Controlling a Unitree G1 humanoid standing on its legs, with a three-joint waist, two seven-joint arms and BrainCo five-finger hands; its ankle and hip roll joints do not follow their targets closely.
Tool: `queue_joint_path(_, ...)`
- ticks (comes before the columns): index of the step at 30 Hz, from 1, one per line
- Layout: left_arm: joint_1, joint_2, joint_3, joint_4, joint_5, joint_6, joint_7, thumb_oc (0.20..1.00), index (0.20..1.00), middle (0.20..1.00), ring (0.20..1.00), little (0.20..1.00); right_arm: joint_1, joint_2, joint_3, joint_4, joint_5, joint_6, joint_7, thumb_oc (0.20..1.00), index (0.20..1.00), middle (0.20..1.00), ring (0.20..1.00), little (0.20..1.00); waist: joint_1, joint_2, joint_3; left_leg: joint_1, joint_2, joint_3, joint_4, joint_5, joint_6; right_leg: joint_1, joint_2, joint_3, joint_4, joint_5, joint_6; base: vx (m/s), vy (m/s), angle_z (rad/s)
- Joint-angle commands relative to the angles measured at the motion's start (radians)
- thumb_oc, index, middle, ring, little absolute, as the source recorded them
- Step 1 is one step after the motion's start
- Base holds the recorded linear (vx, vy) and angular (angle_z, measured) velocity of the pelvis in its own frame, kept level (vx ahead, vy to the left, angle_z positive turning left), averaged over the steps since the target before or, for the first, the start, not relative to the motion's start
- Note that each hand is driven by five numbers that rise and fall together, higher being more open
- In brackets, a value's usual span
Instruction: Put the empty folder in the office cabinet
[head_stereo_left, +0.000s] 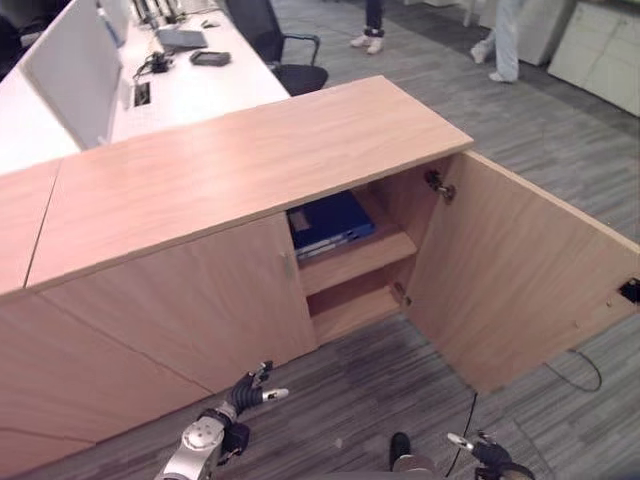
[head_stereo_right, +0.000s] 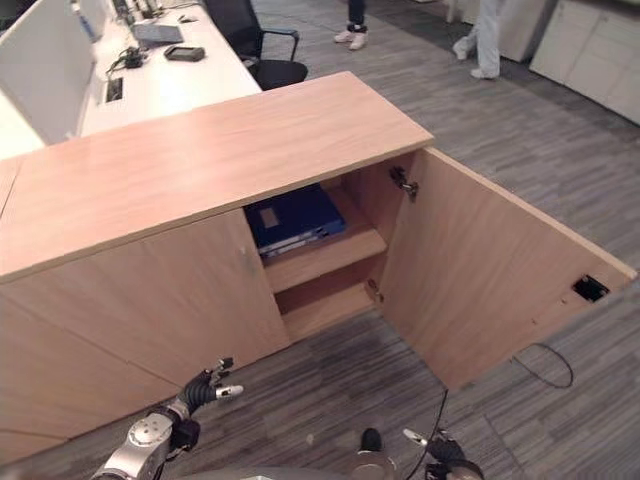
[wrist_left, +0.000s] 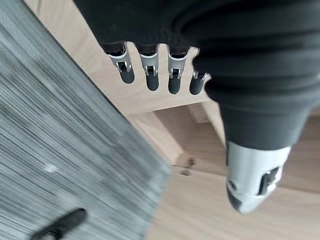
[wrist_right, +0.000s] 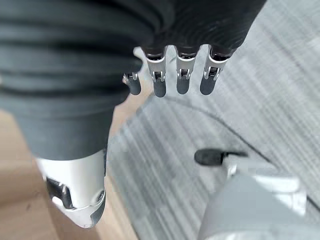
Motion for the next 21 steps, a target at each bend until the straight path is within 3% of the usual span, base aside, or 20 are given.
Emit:
queue_joint_path(1,-0.024,0.003,0.035,0.009,0.074,-0.014,0.027,1.000,1.000,1.000,1.000,1.000,-0.067,0.007,0.027,0.019,0.035,-0.030,-0.005,1.000,1.000,1.000,1.000,1.000,-0.002,-0.051,0.045,-0.130,0.044,-0.063,0.298,0.107,-0.087,0.093,0.005,0.084,0.004,-0.124,0.037,-0.01,-0.117,-0.65)
queue_joint_path(4,-0.019,-0.027,0.045,0.077,0.079,-0.019,0.053,1.000,1.000,1.000,1.000,1.000,-0.081,0.003,0.038,0.026,0.035,-0.029,-0.009,1.000,1.000,1.000,1.000,1.000,0.007,-0.056,0.047,-0.142,0.015,-0.114,0.286,0.106,-0.076,0.084,0.007,0.119,-0.003,-0.123,0.038,0.00,0.003,-1.12)
queue_joint_path(5,-0.020,-0.052,0.052,0.131,0.075,-0.019,0.075,1.000,1.000,1.000,1.000,1.000,-0.088,-0.001,0.037,0.032,0.049,-0.032,-0.016,1.000,1.000,1.000,1.000,1.000,0.027,-0.053,0.049,-0.143,-0.020,-0.202,0.204,0.056,-0.061,0.085,0.005,0.154,-0.007,-0.125,0.054,0.04,0.056,-1.10)
queue_joint_path(8,-0.021,-0.061,0.054,0.145,0.070,-0.019,0.084,1.000,1.000,1.000,1.000,1.000,-0.091,-0.002,0.036,0.034,0.053,-0.034,-0.020,1.000,1.000,1.000,1.000,1.000,0.034,-0.052,0.042,-0.137,-0.042,-0.246,0.120,0.027,-0.050,0.078,0.001,0.165,-0.009,-0.126,0.061,0.06,0.034,-0.46)
queue_joint_path(9,-0.024,-0.082,0.057,0.203,0.078,-0.021,0.094,1.000,1.000,1.000,1.000,1.000,-0.091,-0.008,0.013,0.050,0.071,-0.042,-0.024,1.000,1.000,1.000,1.000,1.000,0.037,-0.046,0.035,-0.110,-0.065,-0.312,0.003,-0.022,-0.040,0.081,0.006,0.198,-0.009,-0.132,0.072,0.10,0.018,-0.39)
queue_joint_path(15,0.010,-0.065,0.082,0.196,0.087,-0.014,0.087,1.000,1.000,1.000,1.000,1.000,-0.086,-0.068,-0.099,0.092,0.147,-0.055,-0.038,1.000,1.000,1.000,1.000,1.000,0.012,-0.032,0.004,-0.024,-0.052,-0.247,-0.086,-0.014,-0.038,0.086,0.010,0.210,-0.009,-0.120,0.077,0.08,0.034,-0.48)
queue_joint_path(21,0.031,-0.015,0.098,0.187,0.096,-0.010,0.077,1.000,1.000,1.000,1.000,1.000,-0.194,-0.308,-0.229,0.115,0.211,-0.059,-0.062,1.000,1.000,1.000,1.000,1.000,0.017,-0.047,-0.013,0.006,-0.058,-0.215,-0.116,-0.021,-0.030,0.078,0.005,0.218,-0.004,-0.112,0.093,0.01,0.023,-0.09)
